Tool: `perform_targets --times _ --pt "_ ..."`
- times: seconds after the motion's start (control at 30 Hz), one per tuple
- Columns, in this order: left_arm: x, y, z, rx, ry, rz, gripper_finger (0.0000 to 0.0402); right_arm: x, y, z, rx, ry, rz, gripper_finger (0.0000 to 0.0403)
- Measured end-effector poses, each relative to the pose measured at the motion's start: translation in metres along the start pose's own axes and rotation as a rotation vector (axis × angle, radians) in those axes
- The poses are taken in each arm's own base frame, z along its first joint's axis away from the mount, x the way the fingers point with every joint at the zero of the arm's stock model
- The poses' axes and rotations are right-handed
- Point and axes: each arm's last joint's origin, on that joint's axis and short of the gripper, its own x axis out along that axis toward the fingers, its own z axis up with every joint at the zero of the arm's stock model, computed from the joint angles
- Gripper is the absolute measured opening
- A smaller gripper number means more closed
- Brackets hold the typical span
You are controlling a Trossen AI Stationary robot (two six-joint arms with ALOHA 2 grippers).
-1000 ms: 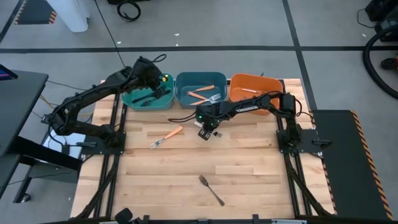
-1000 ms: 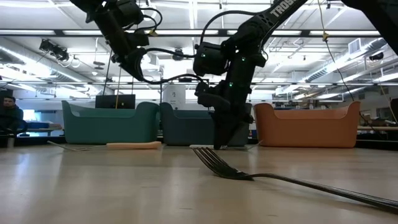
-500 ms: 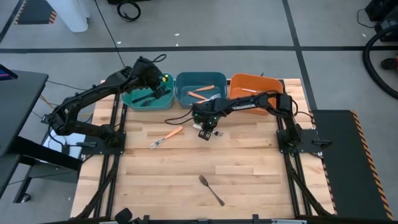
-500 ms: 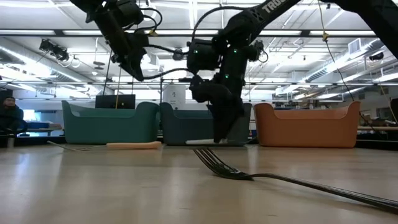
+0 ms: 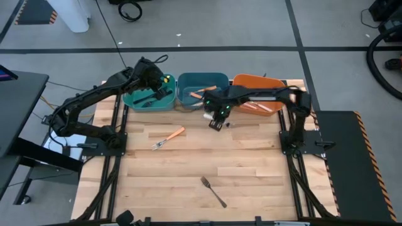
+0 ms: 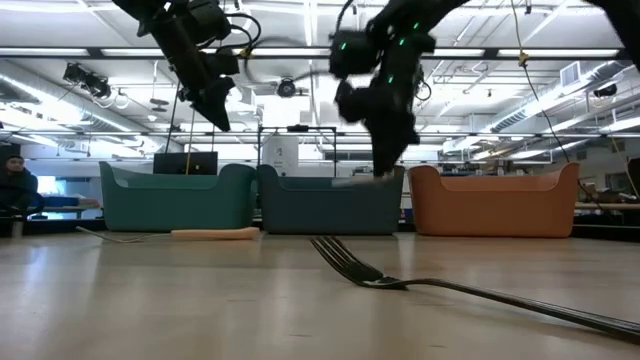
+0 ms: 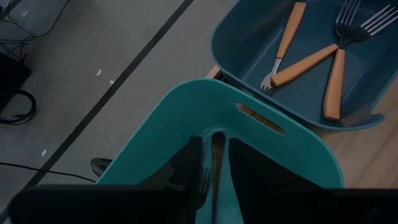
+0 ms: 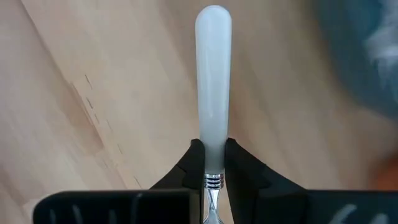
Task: Sort silverware by color (type)
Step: Put the white fork in the orange bin
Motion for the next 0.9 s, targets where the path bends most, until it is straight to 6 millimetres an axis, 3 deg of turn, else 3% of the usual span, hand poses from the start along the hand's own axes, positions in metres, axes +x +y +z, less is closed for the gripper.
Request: perform_targets --times 0.27,0.43,0.53,0.7,0.9 --pt "0.000 -0.004 0.001 -0.038 -0.025 -0.124 0.0091 -0.090 -0.039 -0.025 0.085 -0.194 -0.224 0.0043" --pt "-0.003 -0.015 0.003 -0.083 -0.033 -0.200 0.0091 -0.125 -0.077 -0.047 0.178 -0.203 -0.362 0.0043" --pt "-0.006 -0.027 0.003 -0.052 -0.024 -0.233 0.0091 -0.128 -0.103 -0.058 0.201 -0.138 -0.384 0.0043" --pt "-0.012 -0.048 0.005 -0.040 -0.025 -0.293 0.0091 -0.109 -0.141 -0.078 0.239 -0.004 -0.400 0.0047" --pt "-0.017 -0.066 0.006 0.008 -0.034 -0.339 0.0091 -0.086 -0.165 -0.091 0.191 0.048 -0.357 0.0054"
